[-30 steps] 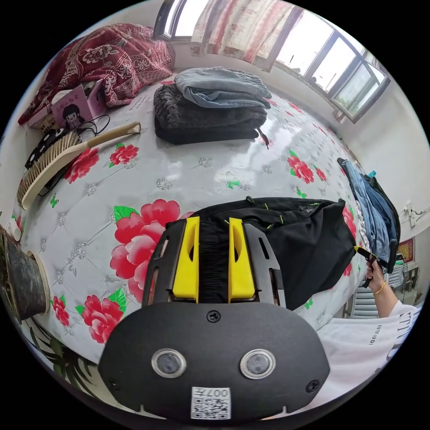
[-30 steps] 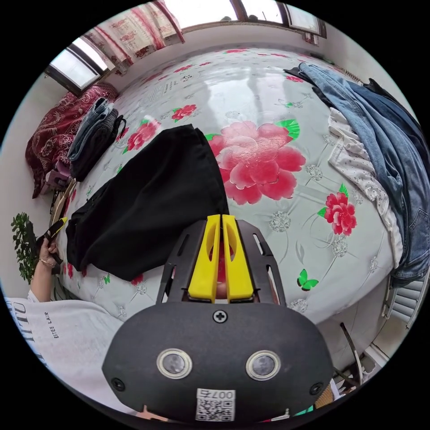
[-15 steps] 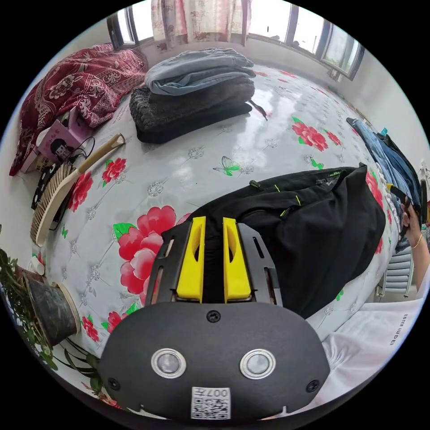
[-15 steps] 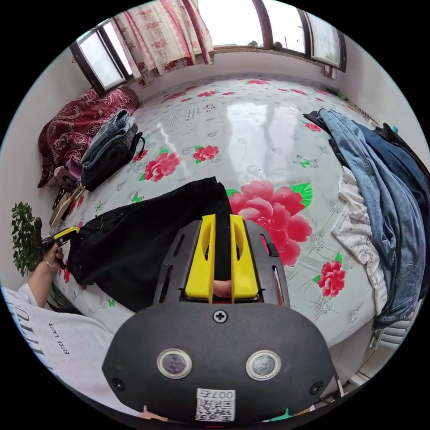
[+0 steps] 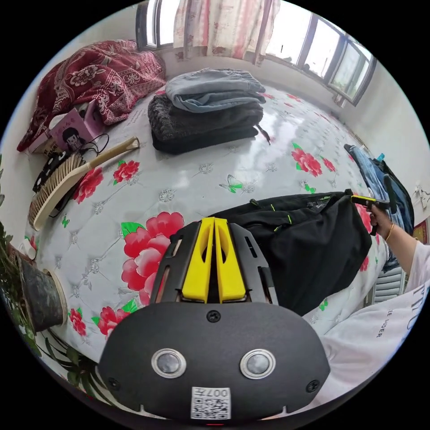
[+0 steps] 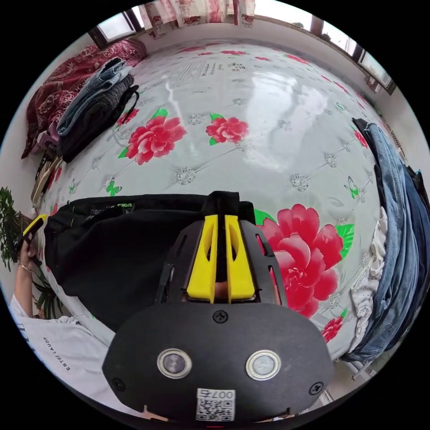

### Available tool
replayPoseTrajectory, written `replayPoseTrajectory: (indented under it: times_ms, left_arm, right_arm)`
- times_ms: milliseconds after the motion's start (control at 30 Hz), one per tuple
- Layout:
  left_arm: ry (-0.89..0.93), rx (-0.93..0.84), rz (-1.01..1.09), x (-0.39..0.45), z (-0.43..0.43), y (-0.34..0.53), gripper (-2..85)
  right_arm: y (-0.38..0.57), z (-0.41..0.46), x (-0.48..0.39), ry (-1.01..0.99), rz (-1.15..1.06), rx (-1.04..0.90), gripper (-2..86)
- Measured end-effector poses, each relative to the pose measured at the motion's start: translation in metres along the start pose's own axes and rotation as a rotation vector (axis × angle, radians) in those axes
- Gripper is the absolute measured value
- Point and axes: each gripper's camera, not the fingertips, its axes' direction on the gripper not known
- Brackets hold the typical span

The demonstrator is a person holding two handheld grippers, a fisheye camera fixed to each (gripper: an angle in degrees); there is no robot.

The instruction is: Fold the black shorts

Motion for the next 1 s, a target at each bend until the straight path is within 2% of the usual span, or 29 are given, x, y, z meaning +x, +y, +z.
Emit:
replayPoseTrajectory:
  times_ms: [67,233,300,367,433,533,567,633,833,933,1000]
  left_arm:
    - [0.018,0.038,-0.009,-0.004,-0.009,0.007,0.4]
    - [0.047,-0.012,0.223,0.022,0.009,0.013,11.3]
    - [0.045,-0.042,0.324,0.04,0.023,0.01,11.5]
    - [-0.03,-0.084,0.414,0.06,0.041,0.009,9.3]
    - [-0.143,-0.162,0.497,0.079,0.065,0.009,3.7]
    - [-0.129,-0.165,0.447,0.08,0.066,0.004,0.4]
    - [-0.116,-0.161,0.426,0.077,0.064,0.003,0.2]
    - [-0.071,-0.142,0.341,0.067,0.051,0.001,-0.4]
    - [-0.031,-0.041,0.23,0.055,0.007,-0.012,-0.1]
    - [-0.063,-0.052,0.206,0.06,0.032,-0.035,1.4]
    - [-0.095,-0.114,0.199,0.065,0.067,-0.045,3.5]
  right_arm:
    - [0.002,0.001,0.003,-0.025,0.01,-0.007,0.5]
    - [0.007,-0.014,0.007,-0.051,-0.011,0.096,0.9]
    - [0.004,-0.021,0.006,-0.053,-0.037,0.13,2.2]
    - [-0.003,-0.024,0.003,-0.068,-0.067,0.139,3.5]
    - [-0.009,-0.014,-0.002,-0.067,-0.098,0.083,3.6]
    - [-0.014,0.014,-0.01,-0.016,-0.141,-0.052,2.2]
    - [-0.011,0.011,-0.01,0.006,-0.141,0.006,1.4]
    - [-0.012,0.011,-0.007,0.023,-0.113,-0.016,0.6]
    - [-0.008,-0.034,0.006,-0.023,-0.074,0.164,0.0]
    - [-0.026,-0.03,0.01,0.017,-0.021,0.144,0.5]
    - [-0.036,-0.012,0.016,0.031,0.028,0.06,1.3]
